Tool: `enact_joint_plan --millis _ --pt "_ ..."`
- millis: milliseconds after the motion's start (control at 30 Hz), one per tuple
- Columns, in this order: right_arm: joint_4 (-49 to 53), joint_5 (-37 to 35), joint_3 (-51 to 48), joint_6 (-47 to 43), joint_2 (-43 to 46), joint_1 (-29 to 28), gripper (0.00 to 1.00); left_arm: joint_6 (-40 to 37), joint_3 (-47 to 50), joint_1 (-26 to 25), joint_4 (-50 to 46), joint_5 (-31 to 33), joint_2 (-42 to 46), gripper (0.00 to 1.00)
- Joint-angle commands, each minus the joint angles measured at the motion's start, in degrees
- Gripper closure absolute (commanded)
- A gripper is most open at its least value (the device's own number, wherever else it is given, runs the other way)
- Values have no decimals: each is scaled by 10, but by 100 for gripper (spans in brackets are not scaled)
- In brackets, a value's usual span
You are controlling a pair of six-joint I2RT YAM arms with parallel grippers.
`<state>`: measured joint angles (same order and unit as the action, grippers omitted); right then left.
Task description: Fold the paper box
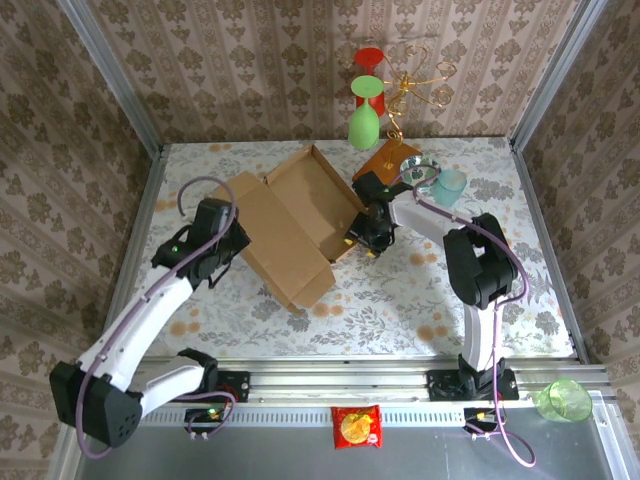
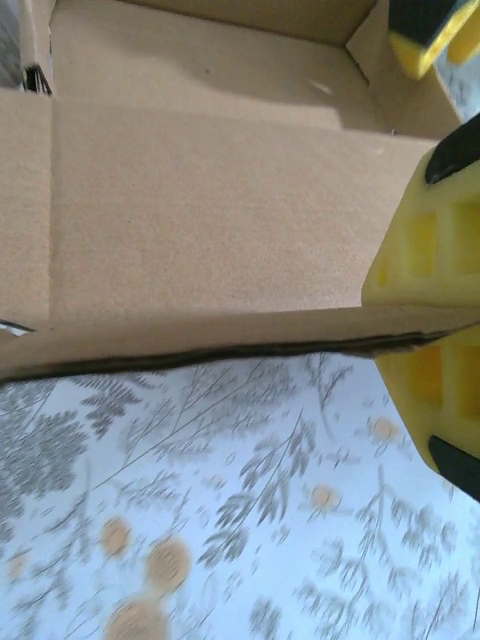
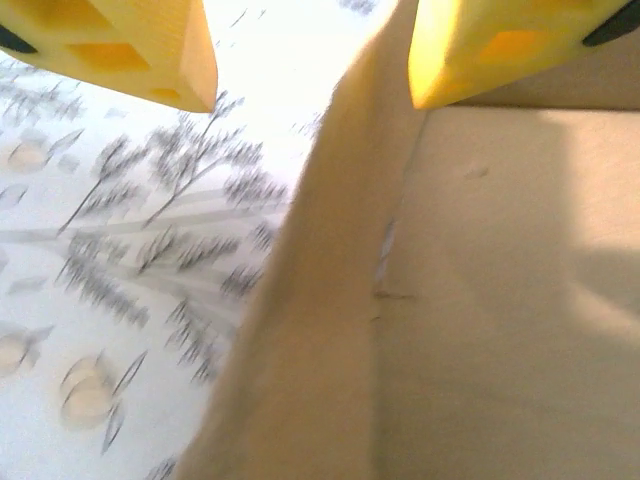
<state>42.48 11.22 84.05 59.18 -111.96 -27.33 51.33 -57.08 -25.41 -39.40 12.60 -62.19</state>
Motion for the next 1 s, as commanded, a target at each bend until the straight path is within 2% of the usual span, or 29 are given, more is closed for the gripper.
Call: enact_joint_plan --millis 0,200,333,500,600,667,733,800,867,967 --pt "26 13 28 28 56 -14 41 -144 -62 13 -113 55 -44 100" --pt "15 47 35 44 106 -28 39 -307 -176 38 -132 82 -117 100" --pt "-60 71 33 -14 137 -28 40 -412 -245 36 -119 101 -160 100" --pt "-162 100 44 -181 166 -18 51 -569 -317 16 -74 97 -208 100" --pt "-227 97 28 -353 191 -11 51 -663 -356 -1 -56 79 -236 100" --pt "-299 95 -15 -470 215 -2 51 -724 -375 -3 -50 66 -252 100" --pt "-405 124 -71 -558 237 21 47 -777 -387 -31 -43 61 -263 100" --pt "-502 150 -112 -629 244 46 40 -824 -399 -43 -39 57 -272 100" --pt "-520 172 -102 -684 227 65 37 -853 -413 -52 -42 46 -279 100" --pt "-464 221 -36 -723 180 84 35 -885 -423 -62 -43 19 -285 100"
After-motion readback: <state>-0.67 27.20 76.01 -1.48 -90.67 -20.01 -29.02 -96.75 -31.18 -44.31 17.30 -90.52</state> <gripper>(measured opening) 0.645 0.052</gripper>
